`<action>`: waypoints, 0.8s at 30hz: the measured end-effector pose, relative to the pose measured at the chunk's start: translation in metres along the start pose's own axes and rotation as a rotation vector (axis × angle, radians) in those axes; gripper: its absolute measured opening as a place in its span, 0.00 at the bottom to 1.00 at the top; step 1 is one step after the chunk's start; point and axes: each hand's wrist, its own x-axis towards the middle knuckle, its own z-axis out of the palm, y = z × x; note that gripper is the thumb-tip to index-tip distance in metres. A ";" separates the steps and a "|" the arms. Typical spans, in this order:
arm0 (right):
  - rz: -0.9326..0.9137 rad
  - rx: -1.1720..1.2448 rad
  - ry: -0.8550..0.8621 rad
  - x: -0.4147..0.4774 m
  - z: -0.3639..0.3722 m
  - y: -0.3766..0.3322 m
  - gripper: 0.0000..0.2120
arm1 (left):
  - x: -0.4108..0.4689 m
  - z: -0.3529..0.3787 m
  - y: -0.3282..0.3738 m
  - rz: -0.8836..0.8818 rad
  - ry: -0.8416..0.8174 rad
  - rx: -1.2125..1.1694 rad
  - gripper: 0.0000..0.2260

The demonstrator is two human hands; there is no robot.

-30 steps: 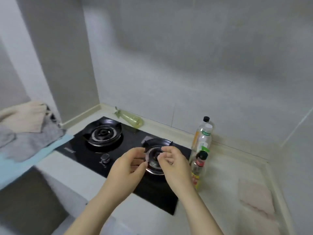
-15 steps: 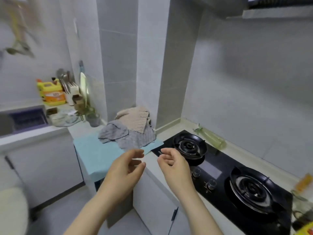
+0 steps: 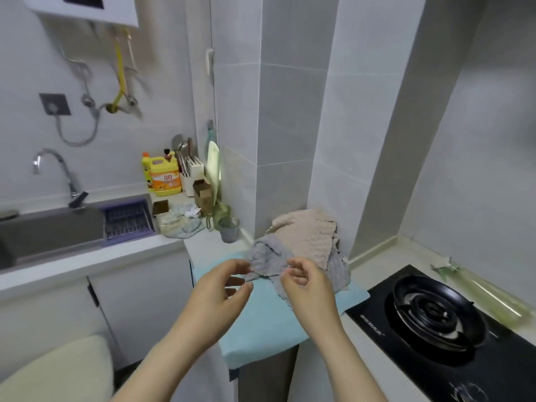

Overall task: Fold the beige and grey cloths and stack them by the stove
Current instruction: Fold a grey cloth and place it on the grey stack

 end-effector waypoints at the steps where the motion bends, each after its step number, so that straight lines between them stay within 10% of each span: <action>1: -0.004 -0.003 0.003 0.013 0.009 -0.001 0.09 | 0.013 -0.006 -0.007 0.003 0.009 0.001 0.10; 24: 0.223 -0.062 0.421 0.157 0.167 0.012 0.11 | 0.259 -0.070 -0.156 0.157 -0.432 -0.143 0.11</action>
